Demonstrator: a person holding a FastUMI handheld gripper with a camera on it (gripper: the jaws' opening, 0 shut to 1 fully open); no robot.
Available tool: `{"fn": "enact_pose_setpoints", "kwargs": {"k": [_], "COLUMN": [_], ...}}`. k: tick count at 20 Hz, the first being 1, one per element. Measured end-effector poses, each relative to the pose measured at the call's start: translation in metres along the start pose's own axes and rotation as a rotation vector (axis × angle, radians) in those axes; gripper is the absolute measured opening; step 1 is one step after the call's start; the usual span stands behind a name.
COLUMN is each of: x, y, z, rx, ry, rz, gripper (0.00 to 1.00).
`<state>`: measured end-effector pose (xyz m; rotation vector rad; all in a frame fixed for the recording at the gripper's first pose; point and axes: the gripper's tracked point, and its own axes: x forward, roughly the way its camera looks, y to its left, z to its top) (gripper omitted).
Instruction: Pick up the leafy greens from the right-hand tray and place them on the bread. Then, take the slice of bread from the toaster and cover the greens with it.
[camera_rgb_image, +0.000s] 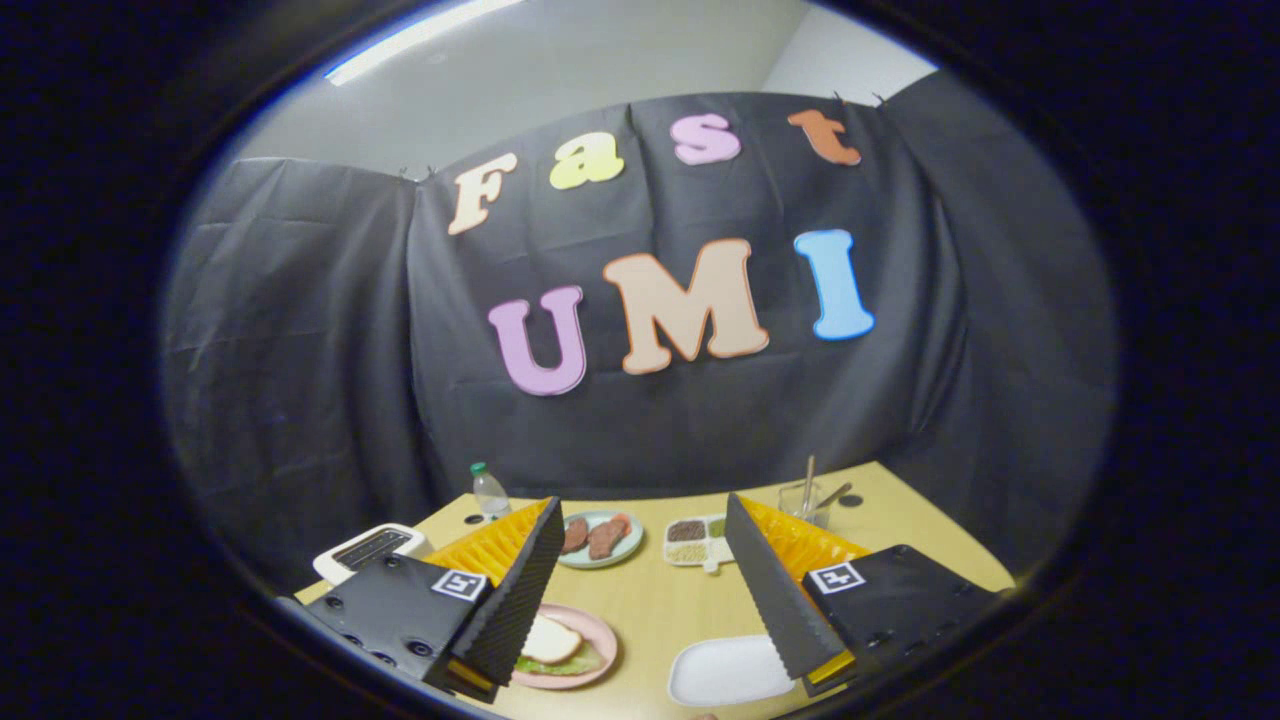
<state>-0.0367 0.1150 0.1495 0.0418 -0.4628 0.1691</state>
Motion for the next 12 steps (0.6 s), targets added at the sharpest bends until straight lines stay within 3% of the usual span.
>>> {"fn": "enact_pose_setpoints", "kwargs": {"k": [4,12], "x": [-0.015,-0.037], "y": [-0.021,-0.078], "z": [0.026,0.039], "rx": [0.008,0.025], "ry": [-0.078,-0.102], "rz": [-0.053,-0.137], "gripper": [1.0,1.0]}}
